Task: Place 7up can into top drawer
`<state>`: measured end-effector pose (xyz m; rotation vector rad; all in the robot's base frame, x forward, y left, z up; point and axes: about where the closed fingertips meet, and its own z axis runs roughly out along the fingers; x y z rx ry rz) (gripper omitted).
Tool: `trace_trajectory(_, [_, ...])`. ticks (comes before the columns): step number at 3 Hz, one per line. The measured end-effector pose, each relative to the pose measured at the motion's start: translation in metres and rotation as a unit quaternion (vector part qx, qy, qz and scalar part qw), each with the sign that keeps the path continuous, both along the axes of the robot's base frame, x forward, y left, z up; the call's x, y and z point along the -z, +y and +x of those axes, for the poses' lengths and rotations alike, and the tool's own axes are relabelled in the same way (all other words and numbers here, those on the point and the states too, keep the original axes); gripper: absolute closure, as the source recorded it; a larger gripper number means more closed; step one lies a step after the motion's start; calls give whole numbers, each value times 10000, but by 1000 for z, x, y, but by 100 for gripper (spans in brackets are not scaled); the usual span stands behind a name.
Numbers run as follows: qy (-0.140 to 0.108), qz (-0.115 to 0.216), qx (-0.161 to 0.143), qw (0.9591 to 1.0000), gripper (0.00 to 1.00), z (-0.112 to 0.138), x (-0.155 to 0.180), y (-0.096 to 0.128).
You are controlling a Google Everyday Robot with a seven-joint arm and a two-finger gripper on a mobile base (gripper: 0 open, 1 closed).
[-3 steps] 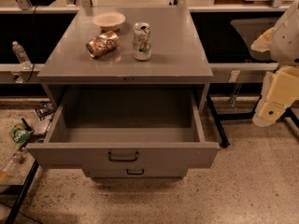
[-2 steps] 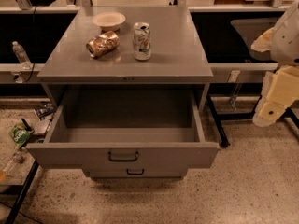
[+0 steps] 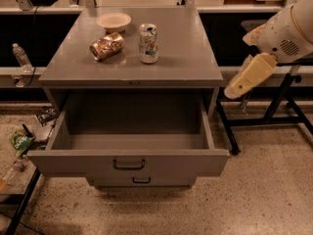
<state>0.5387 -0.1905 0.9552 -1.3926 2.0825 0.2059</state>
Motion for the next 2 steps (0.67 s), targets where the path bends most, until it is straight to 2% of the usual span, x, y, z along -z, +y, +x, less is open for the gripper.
trace_trajectory(1, [-520, 1333, 16, 9897, 0, 70, -1, 26])
trace_trajectory(2, [-1024, 1928, 241, 9756, 0, 132, -18, 47])
